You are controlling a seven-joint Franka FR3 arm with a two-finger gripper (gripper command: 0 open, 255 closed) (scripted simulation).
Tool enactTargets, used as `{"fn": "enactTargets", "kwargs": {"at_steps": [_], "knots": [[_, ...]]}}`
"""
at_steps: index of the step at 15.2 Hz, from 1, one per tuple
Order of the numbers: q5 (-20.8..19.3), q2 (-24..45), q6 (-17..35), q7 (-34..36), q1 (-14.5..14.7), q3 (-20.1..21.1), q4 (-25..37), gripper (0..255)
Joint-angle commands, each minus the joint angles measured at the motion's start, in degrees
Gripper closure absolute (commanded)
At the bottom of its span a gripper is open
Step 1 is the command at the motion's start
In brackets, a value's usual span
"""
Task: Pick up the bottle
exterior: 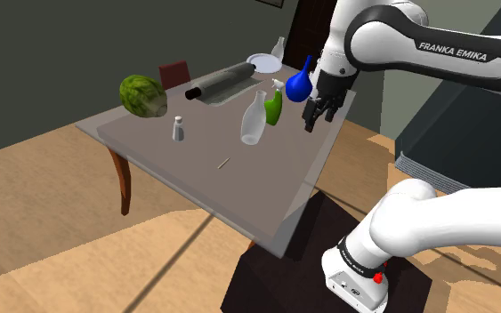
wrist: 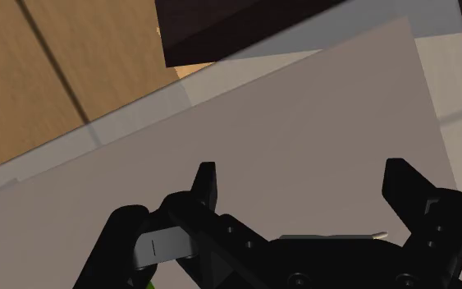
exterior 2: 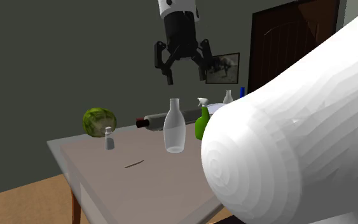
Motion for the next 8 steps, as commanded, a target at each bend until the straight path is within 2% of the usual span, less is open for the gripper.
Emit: {"fn": "enactTargets", "kwargs": {"at_steps": [1, 8], "knots": [[0.0, 0.0, 0.0, 0.0, 0.0, 0.0, 0.0, 0], [-0.73, 13.82, 9.68, -2.88, -1.31, -3.68, 6.48, 0]]}}
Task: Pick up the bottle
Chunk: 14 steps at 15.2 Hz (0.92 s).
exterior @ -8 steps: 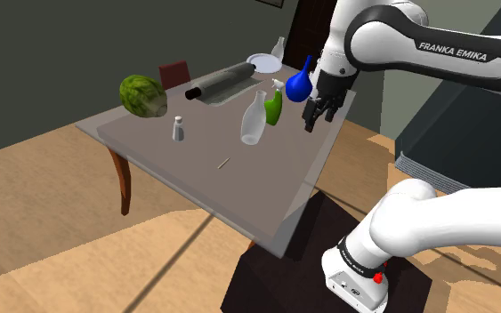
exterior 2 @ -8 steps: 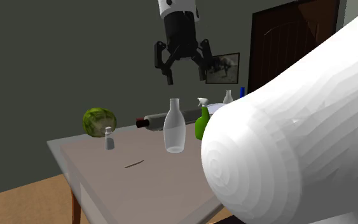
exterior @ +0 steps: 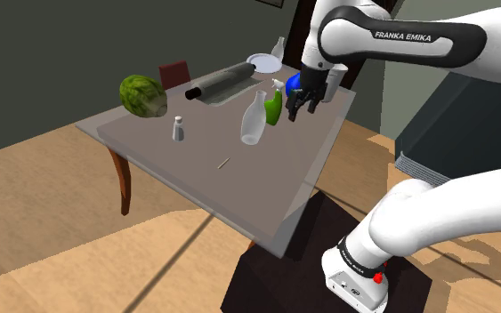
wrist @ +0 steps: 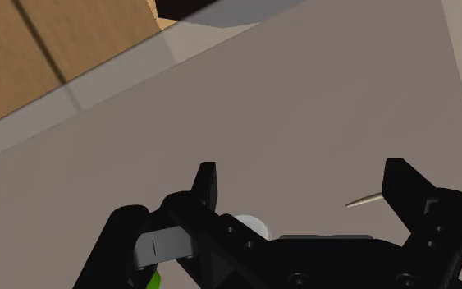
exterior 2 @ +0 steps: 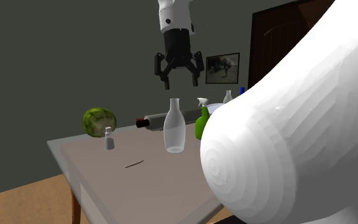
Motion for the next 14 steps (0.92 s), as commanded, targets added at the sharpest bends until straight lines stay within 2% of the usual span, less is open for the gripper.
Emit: {"fn": "enactTargets", "kwargs": {"at_steps": [1, 8, 14], "knots": [[-0.15, 3.63, 2.65, -1.23, -0.45, -1.27, 1.74, 0], [1.52, 17.99, 8.71, -4.78, -1.21, -4.3, 12.19, 0], [4.61, 30.62, 11.08, -8.27, -2.11, -6.21, 24.02, 0]]}}
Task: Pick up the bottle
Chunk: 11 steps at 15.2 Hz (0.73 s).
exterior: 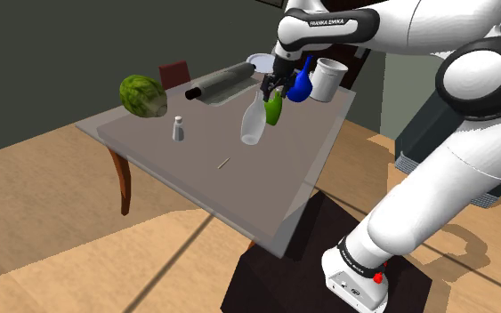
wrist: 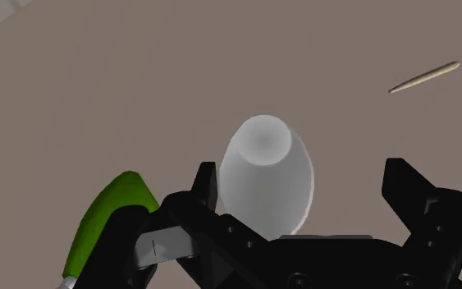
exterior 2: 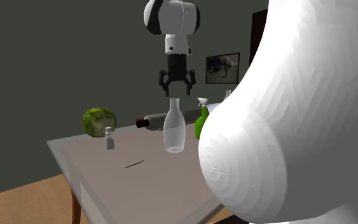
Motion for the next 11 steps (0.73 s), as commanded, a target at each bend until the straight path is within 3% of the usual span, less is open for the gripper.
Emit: {"fn": "enactTargets", "kwargs": {"at_steps": [1, 6, 11], "knots": [[1.29, 4.81, 0.28, -0.97, -0.27, -0.37, 5.02, 0], [4.45, 15.34, -0.31, -3.56, -1.79, -0.94, 17.12, 0], [4.56, 15.88, 3.35, -3.63, -1.81, -0.86, 14.0, 0]]}}
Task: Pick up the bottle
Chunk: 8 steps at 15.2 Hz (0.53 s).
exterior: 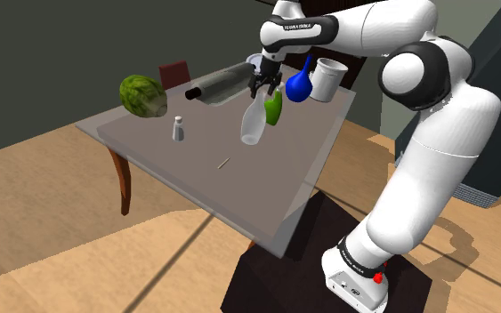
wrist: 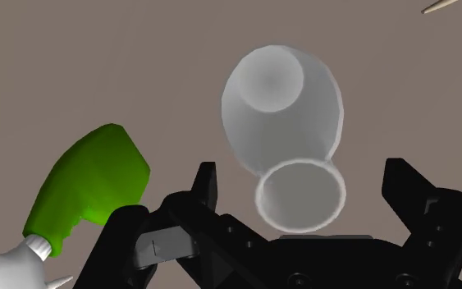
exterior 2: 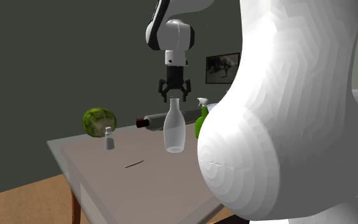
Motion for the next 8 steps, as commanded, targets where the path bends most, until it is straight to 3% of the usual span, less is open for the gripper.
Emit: {"fn": "enactTargets", "kwargs": {"at_steps": [1, 4, 5, 8], "knots": [[0.11, 0.44, 1.46, -0.2, -0.1, -0.02, -0.99, 0], [0.16, 0.68, 2.59, -0.23, -0.1, -0.01, -1.87, 0], [0.16, 0.66, 2.66, -0.22, -0.09, 0.0, -1.96, 255], [0.18, 0.79, 2.69, -0.28, -0.13, -0.02, -1.86, 255]]}}
